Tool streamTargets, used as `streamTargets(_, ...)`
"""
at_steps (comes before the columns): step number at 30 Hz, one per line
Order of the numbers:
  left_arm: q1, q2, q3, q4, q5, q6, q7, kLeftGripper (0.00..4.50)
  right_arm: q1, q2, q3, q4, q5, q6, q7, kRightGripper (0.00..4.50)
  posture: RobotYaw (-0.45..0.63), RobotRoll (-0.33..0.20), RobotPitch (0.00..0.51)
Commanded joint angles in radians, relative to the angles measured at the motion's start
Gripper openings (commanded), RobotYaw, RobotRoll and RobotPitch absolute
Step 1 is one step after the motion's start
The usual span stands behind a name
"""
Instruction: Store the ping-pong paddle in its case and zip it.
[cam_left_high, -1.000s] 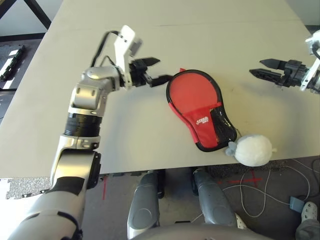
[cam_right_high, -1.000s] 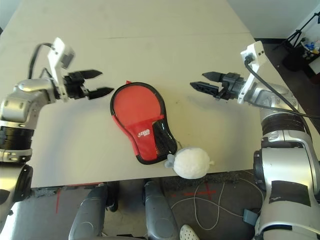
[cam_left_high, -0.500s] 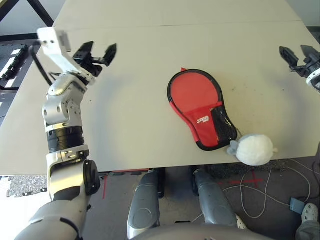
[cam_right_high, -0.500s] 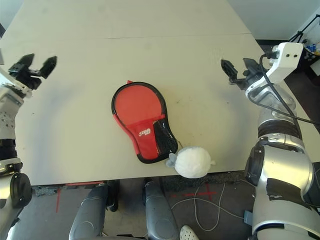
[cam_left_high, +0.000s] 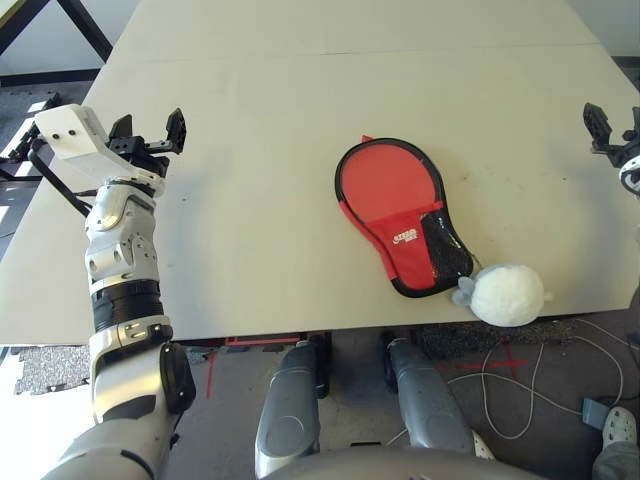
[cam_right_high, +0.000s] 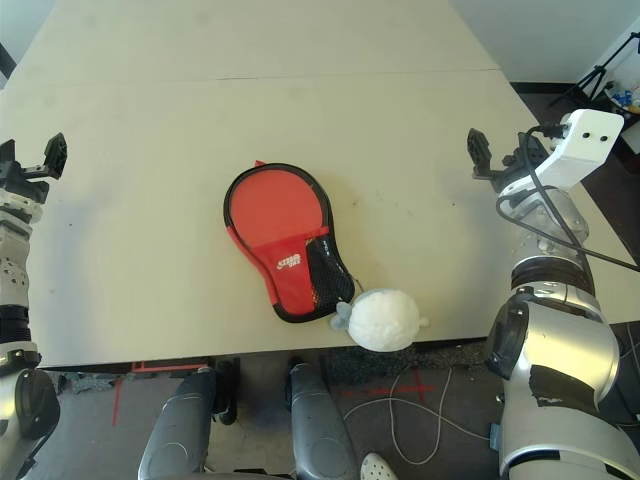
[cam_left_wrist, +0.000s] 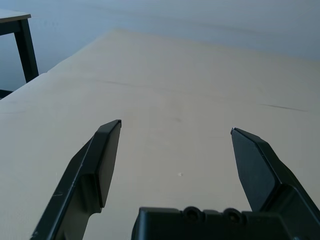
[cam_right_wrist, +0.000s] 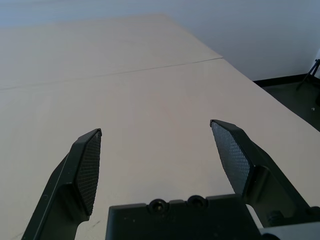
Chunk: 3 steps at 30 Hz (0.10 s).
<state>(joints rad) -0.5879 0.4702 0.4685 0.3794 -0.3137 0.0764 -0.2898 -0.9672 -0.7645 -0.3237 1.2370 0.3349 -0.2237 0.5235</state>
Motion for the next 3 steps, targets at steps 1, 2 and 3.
streamTargets(1,0.019,0.007,-0.004,0.028,-0.002,-0.005,0.003,4.5,0.019,0.008,-0.017,0.014,-0.02,-0.003,-0.001,4.47,-0.01,0.0,0.256)
streamTargets(2,0.019,0.008,-0.005,0.032,-0.002,-0.006,0.003,4.5,0.02,0.009,-0.019,0.014,-0.022,-0.002,0.001,4.47,-0.02,0.0,0.256)
streamTargets(3,0.019,0.01,-0.007,0.035,-0.002,-0.006,0.003,4.5,0.02,0.01,-0.02,0.012,-0.024,-0.001,0.001,4.47,-0.02,0.0,0.257)
